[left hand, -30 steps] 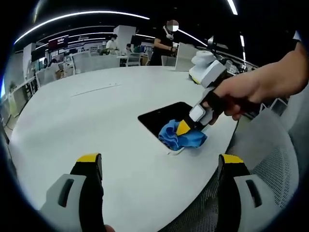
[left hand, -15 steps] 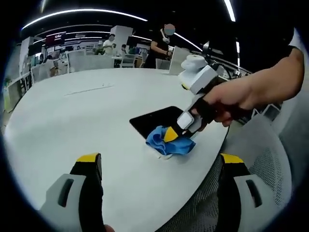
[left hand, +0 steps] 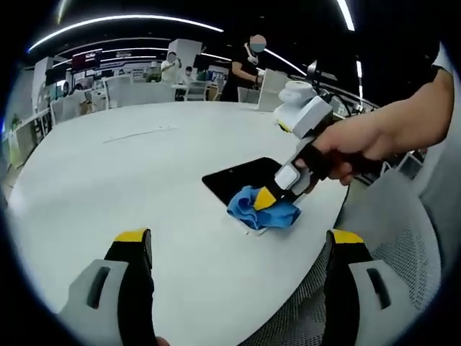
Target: Wipe the mirror surface with the cleaning cloth until all visible marks leave the cleaned area.
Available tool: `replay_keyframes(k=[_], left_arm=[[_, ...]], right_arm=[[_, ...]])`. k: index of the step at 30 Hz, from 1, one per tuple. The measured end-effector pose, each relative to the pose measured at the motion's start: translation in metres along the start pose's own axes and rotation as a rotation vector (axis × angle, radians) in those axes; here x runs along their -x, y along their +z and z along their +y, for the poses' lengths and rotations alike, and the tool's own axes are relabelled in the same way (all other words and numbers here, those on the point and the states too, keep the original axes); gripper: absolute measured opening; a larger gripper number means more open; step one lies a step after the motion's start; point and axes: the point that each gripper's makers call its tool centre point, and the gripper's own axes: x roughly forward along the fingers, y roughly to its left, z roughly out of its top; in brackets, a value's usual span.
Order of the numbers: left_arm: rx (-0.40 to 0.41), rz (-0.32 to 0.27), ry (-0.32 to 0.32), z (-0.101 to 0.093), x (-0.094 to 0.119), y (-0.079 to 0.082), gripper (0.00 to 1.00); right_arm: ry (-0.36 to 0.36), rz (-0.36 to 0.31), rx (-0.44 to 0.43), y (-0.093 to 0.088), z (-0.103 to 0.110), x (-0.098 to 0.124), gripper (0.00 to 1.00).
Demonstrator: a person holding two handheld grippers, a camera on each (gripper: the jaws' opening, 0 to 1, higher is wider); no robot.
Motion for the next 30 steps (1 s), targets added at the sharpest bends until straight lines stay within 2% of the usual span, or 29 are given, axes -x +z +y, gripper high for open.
replay_keyframes(k=[13, 25, 30], left_arm=[[-0.017, 0.014, -0.007, -0.003, 0.0, -0.002, 0.99], [-0.018, 0.013, -0.007, -0.002, -0.001, -0.003, 0.99], [-0.012, 0.009, -0.004, -0.001, -0.001, -0.003, 0.99]], right_arm=[[0.001, 0.011, -0.016, 0.0, 0.002, 0.002, 0.01], [0.006, -0.001, 0.013, 0.011, 0.001, -0.003, 0.01], [0.012, -0.001, 0.001, 0.017, 0.0, -0.006, 0.01]])
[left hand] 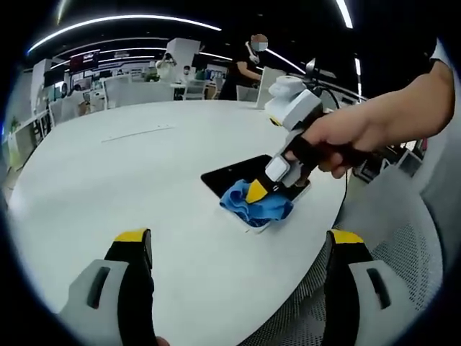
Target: Wipe the mirror surface with the cleaning cloth until all visible marks leave the cleaned area.
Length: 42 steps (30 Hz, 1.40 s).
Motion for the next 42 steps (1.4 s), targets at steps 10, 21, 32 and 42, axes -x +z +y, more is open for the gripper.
replay_keyframes(k=[10, 21, 32, 42], left_arm=[[0.001, 0.004, 0.005, 0.002, 0.0, -0.001, 0.99], [0.004, 0.004, 0.014, 0.004, 0.0, -0.001, 0.98], [0.008, 0.011, 0.015, 0.004, 0.0, -0.003, 0.97], [0.017, 0.011, 0.022, 0.007, 0.0, -0.003, 0.97]], right_arm=[[-0.017, -0.009, 0.033, 0.018, 0.0, -0.006, 0.01], [-0.021, -0.008, 0.06, 0.035, 0.0, -0.014, 0.01], [-0.026, -0.013, 0.079, 0.053, -0.001, -0.021, 0.01], [-0.027, -0.027, 0.12, 0.072, 0.0, -0.025, 0.01]])
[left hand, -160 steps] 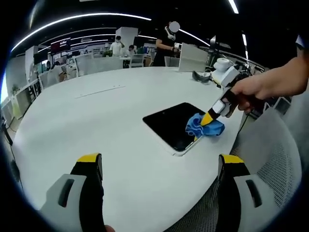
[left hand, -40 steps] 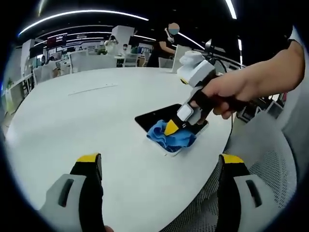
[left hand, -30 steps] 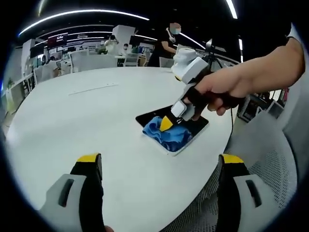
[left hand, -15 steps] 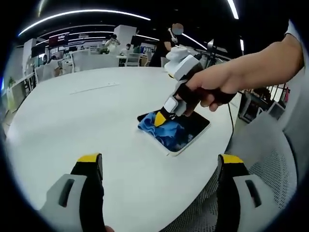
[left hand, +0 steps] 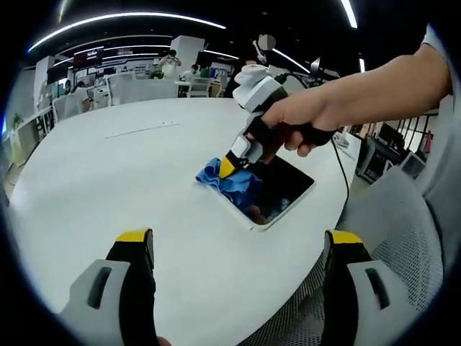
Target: Wipe the mirror surface with the cleaning cloth until all visible marks leave the cleaned area.
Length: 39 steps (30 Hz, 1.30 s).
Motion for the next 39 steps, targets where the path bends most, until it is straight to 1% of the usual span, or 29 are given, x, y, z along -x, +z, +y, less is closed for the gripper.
replay_keyframes(k=[5, 8, 11, 17, 24, 30, 39], left_arm=[[0.003, 0.005, 0.002, 0.0, 0.0, -0.001, 0.97], [0.008, 0.0, -0.002, 0.0, -0.001, 0.0, 0.97], [0.011, 0.0, 0.0, 0.0, -0.001, 0.0, 0.97], [0.005, 0.004, 0.002, 0.001, -0.001, -0.001, 0.97], [0.005, 0.007, 0.005, 0.002, -0.001, -0.002, 0.97], [0.008, 0.007, 0.005, 0.002, -0.001, -0.002, 0.97], [0.005, 0.012, 0.006, 0.001, 0.0, -0.002, 0.97]], right_arm=[[0.007, 0.0, -0.002, 0.008, -0.001, -0.003, 0.01], [0.023, -0.004, -0.032, 0.015, -0.002, -0.007, 0.01], [0.029, 0.0, -0.044, 0.019, -0.003, -0.009, 0.01], [0.033, 0.005, -0.009, 0.019, -0.002, -0.009, 0.01], [0.037, 0.0, -0.001, 0.017, -0.004, -0.006, 0.01], [0.02, -0.002, 0.011, 0.017, -0.013, -0.005, 0.01], [0.0, -0.008, -0.019, 0.017, -0.033, -0.002, 0.01]])
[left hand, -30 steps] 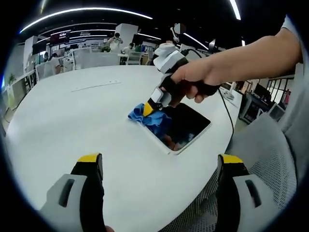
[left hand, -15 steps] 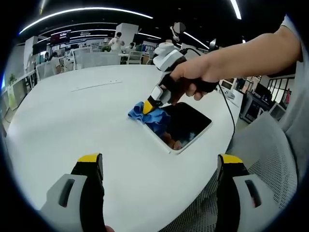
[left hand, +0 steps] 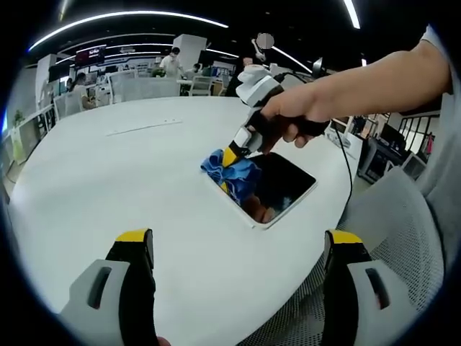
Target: Wipe the mirror surface with the cleaning cloth until all visible marks leave the cleaned area.
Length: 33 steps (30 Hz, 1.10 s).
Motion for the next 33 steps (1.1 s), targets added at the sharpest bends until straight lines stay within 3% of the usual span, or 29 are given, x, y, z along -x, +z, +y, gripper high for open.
replay_keyframes(k=[8, 15, 19, 21, 24, 33], left_arm=[[-0.004, 0.0, -0.001, -0.001, 0.0, 0.0, 0.97], [-0.006, 0.004, 0.002, 0.0, 0.0, 0.0, 0.96], [-0.027, -0.009, 0.015, 0.001, 0.002, 0.003, 0.95], [-0.091, -0.033, 0.051, 0.007, 0.003, 0.009, 0.99], [-0.045, -0.023, 0.044, 0.007, 0.003, 0.006, 0.99], [-0.056, -0.043, 0.052, 0.008, 0.005, 0.011, 0.99]], right_arm=[[-0.011, -0.005, -0.013, -0.002, -0.011, 0.004, 0.01], [-0.046, -0.025, 0.053, -0.003, -0.008, 0.005, 0.0], [-0.046, -0.04, 0.053, -0.004, -0.008, 0.007, 0.0], [-0.046, -0.047, 0.056, -0.004, -0.008, 0.007, 0.0], [-0.043, -0.037, 0.04, -0.003, -0.009, 0.007, 0.0], [-0.053, -0.033, 0.005, -0.004, -0.014, 0.007, 0.01]])
